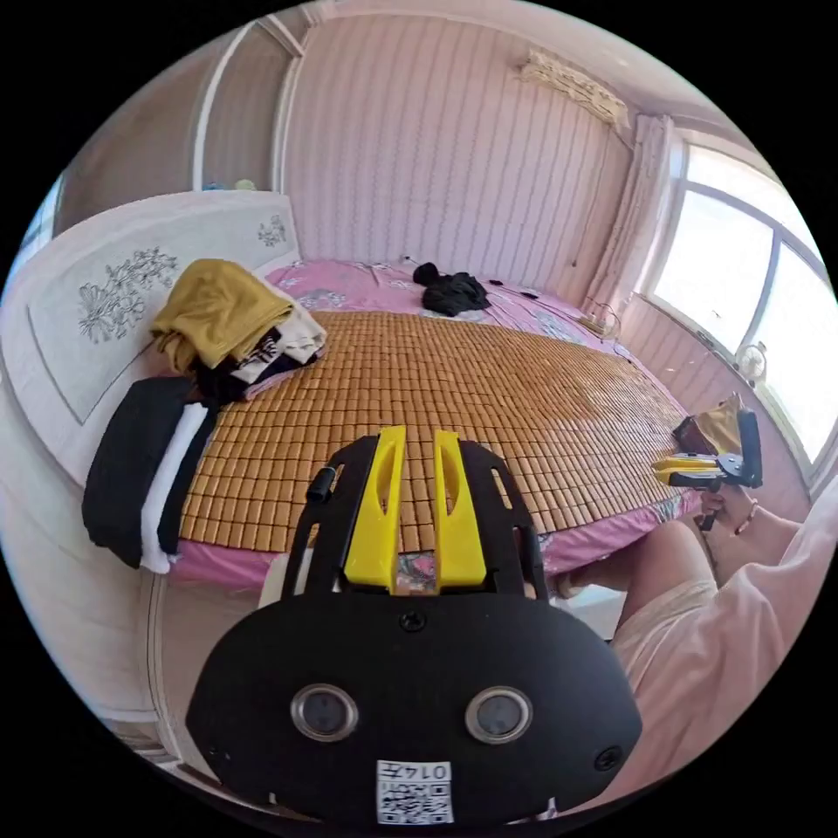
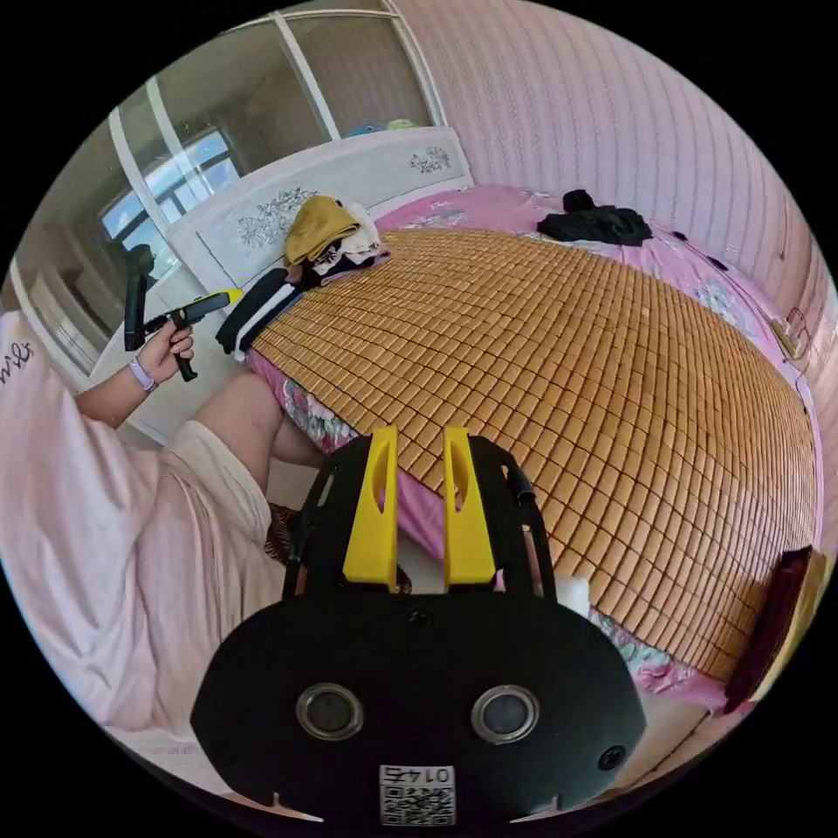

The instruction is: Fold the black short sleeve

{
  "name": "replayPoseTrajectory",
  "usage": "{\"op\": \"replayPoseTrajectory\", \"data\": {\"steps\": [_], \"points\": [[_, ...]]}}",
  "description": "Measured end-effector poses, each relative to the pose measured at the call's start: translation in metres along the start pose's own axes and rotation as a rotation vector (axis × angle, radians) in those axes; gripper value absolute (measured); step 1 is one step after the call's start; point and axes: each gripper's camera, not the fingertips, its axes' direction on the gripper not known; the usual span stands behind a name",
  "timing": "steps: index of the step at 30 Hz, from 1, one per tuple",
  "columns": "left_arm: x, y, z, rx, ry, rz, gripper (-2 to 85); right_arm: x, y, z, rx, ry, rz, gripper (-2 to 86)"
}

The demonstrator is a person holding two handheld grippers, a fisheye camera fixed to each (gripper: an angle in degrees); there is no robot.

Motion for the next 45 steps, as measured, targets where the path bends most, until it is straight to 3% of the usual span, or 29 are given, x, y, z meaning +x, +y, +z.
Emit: {"op": "replayPoseTrajectory", "data": {"steps": [5,9,16,22,25,29,34,35,37,40,45], "points": [[-0.097,0.055,-0.037,0.05,-0.206,-0.235,6.4,-0.092,-0.139,0.11,-0.07,-0.23,-0.323,8.3],[-0.169,0.093,-0.039,0.034,-0.311,-0.414,7.1,-0.162,-0.24,0.212,-0.168,-0.32,-0.431,8.6],[-0.27,0.114,-0.017,0.112,-0.364,-0.67,10.0,-0.231,-0.358,0.367,-0.242,-0.333,-0.354,10.6],[-0.326,0.118,0.011,0.147,-0.229,-0.836,9.5,-0.247,-0.411,0.478,-0.223,-0.267,-0.138,11.4],[-0.333,0.111,0.006,0.131,-0.218,-0.776,4.0,-0.248,-0.428,0.494,-0.22,-0.316,-0.093,5.9],[-0.325,0.094,-0.019,0.16,-0.303,-0.667,-0.5,-0.261,-0.447,0.484,-0.183,-0.362,-0.27,1.9],[-0.271,0.047,-0.082,0.334,-0.407,-0.334,-0.9,-0.255,-0.468,0.416,-0.002,-0.549,-0.355,1.2],[-0.261,0.042,-0.088,0.357,-0.376,-0.279,-0.8,-0.24,-0.465,0.392,0.055,-0.577,-0.369,1.1],[-0.215,0.022,-0.097,0.39,-0.148,-0.085,-0.6,-0.203,-0.452,0.358,0.1,-0.58,-0.373,1.2],[-0.155,0.01,-0.074,0.311,0.15,0.005,1.0,-0.124,-0.402,0.314,0.112,-0.427,-0.34,1.7],[-0.093,0.02,-0.007,-0.034,0.41,0.054,5.6,0.012,-0.26,0.32,-0.233,0.034,-0.027,4.6]]}}
